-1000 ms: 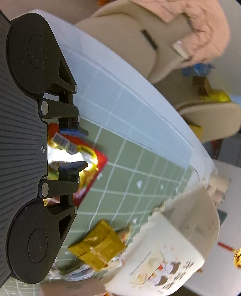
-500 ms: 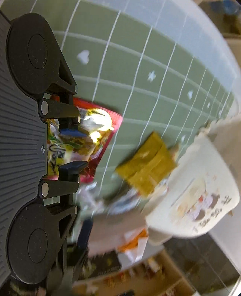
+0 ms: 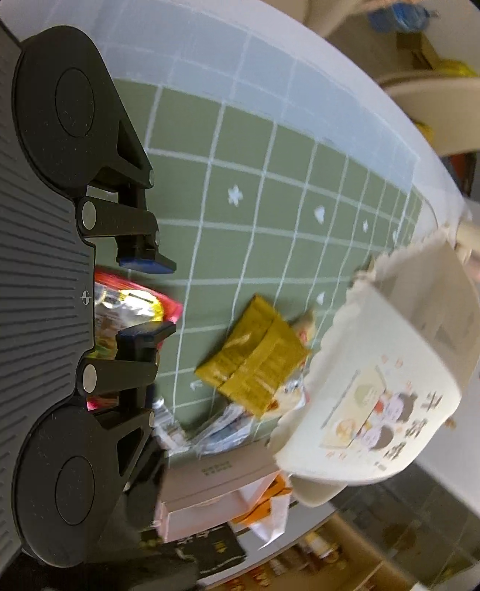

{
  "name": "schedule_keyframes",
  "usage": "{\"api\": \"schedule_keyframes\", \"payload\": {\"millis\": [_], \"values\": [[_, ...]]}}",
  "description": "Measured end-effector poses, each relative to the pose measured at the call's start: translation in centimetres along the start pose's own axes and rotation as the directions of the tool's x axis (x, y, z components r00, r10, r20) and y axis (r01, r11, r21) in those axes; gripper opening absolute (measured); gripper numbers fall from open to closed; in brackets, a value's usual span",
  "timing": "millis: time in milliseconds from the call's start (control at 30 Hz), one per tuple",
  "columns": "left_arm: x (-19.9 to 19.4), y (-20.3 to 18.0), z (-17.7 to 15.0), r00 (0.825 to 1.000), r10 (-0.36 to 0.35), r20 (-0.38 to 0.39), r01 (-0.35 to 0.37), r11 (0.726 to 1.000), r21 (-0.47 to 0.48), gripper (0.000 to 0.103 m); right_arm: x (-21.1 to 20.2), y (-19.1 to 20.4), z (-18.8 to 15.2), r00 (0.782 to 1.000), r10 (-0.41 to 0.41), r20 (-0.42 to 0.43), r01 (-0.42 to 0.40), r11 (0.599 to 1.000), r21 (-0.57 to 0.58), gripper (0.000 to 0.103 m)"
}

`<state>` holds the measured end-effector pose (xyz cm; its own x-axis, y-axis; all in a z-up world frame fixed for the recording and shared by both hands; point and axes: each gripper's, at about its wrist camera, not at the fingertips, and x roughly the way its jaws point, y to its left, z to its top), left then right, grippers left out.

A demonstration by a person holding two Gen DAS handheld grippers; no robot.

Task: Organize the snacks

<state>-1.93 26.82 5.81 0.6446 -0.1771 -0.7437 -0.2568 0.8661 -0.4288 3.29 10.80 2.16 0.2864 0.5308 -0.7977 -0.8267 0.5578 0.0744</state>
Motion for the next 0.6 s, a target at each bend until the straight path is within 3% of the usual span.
{"api": "schedule_keyframes", "payload": {"millis": [133, 267, 367, 500, 600], "values": [[1.7, -2.4, 0.6, 0.999, -0.024, -0.022, 0.025, 0.998, 0.059, 0.032, -2.3, 0.0, -3.7, 0.999, -0.049, -0.002, 0.049, 0.998, 0.036, 0.075], [3.3, -6.7, 0.9, 0.997, -0.050, -0.051, 0.060, 0.973, 0.224, 0.032, -5.1, -1.4, -7.5, 0.992, -0.130, -0.007, 0.130, 0.984, 0.124, 0.074], [5.0, -10.9, 0.9, 0.995, -0.056, -0.085, 0.085, 0.919, 0.384, 0.032, -6.9, -3.1, -9.7, 0.983, -0.181, -0.009, 0.178, 0.959, 0.219, 0.074], [8.0, -16.5, 0.4, 0.993, -0.021, -0.114, 0.085, 0.803, 0.590, 0.033, -8.5, -4.4, -11.4, 0.972, -0.232, -0.030, 0.230, 0.929, 0.290, 0.074], [10.3, -19.0, -0.2, 0.990, 0.016, -0.139, 0.083, 0.732, 0.676, 0.033, -9.8, -5.4, -12.7, 0.970, -0.242, -0.029, 0.237, 0.903, 0.358, 0.074]]}}
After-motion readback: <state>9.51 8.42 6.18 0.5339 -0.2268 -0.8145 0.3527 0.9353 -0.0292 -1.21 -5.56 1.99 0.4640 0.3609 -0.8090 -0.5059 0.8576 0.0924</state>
